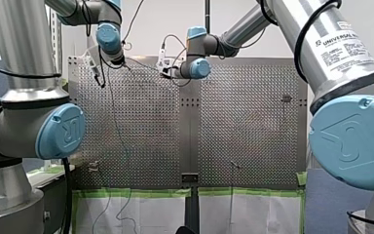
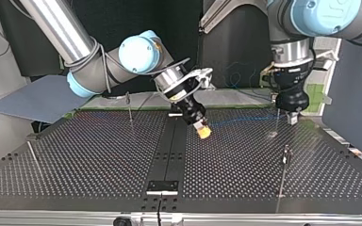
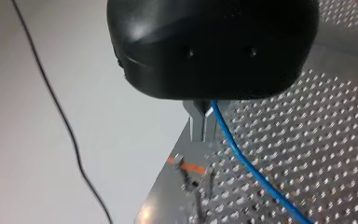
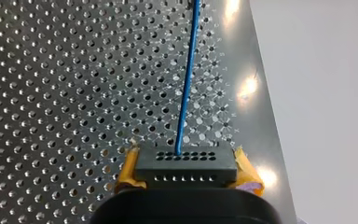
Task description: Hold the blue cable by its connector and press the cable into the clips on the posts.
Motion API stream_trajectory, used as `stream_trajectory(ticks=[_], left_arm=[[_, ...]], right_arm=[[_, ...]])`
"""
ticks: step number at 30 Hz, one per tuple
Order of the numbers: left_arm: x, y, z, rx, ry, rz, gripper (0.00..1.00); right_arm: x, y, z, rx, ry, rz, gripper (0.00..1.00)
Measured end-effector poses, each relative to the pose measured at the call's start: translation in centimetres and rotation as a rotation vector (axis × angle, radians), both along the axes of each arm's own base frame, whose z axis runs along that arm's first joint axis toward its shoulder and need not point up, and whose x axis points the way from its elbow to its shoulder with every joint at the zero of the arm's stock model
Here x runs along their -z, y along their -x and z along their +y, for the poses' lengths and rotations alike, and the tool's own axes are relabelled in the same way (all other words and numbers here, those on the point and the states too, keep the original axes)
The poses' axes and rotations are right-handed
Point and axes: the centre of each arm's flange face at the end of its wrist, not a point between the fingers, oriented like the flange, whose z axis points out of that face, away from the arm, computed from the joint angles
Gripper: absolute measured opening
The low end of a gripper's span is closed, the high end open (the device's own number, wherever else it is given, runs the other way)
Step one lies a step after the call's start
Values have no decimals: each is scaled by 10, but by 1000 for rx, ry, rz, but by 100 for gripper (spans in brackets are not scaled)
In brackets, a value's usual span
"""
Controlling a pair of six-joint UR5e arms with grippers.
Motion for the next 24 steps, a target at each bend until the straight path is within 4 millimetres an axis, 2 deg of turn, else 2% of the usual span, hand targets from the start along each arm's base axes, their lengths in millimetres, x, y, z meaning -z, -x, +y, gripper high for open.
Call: stream_trajectory(ticks=[10,15,24], left_arm=[[13,-22,6,-29,14,-18,0],[5,-25,8,-20,26,-63,0],[12,-39,13,-16,26,-59,0]], right_arm=[[-6,-3,3,-8,7,-6,0],[-8,-4,4,-10,10,-8,0],[-20,-11,10,-22,23,-24,0]])
